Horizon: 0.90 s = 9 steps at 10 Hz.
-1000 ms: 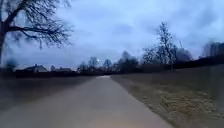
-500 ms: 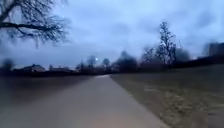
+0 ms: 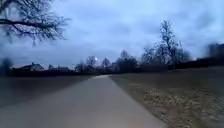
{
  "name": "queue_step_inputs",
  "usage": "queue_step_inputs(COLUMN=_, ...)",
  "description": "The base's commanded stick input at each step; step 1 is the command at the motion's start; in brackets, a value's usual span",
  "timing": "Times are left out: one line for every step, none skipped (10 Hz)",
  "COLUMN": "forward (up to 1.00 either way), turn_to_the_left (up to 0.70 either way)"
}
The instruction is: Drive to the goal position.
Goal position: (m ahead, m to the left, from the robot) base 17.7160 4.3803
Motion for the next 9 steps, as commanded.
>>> queue_step_inputs(forward=1.0, turn_to_the_left=0.04)
queue_step_inputs(forward=1.0, turn_to_the_left=0.04)
queue_step_inputs(forward=1.0, turn_to_the_left=0.04)
queue_step_inputs(forward=1.0, turn_to_the_left=0.04)
queue_step_inputs(forward=1.0, turn_to_the_left=0.04)
queue_step_inputs(forward=1.0, turn_to_the_left=0.04)
queue_step_inputs(forward=1.0, turn_to_the_left=0.16)
queue_step_inputs(forward=1.0, turn_to_the_left=0.31)
queue_step_inputs(forward=1.0, turn_to_the_left=0.44)
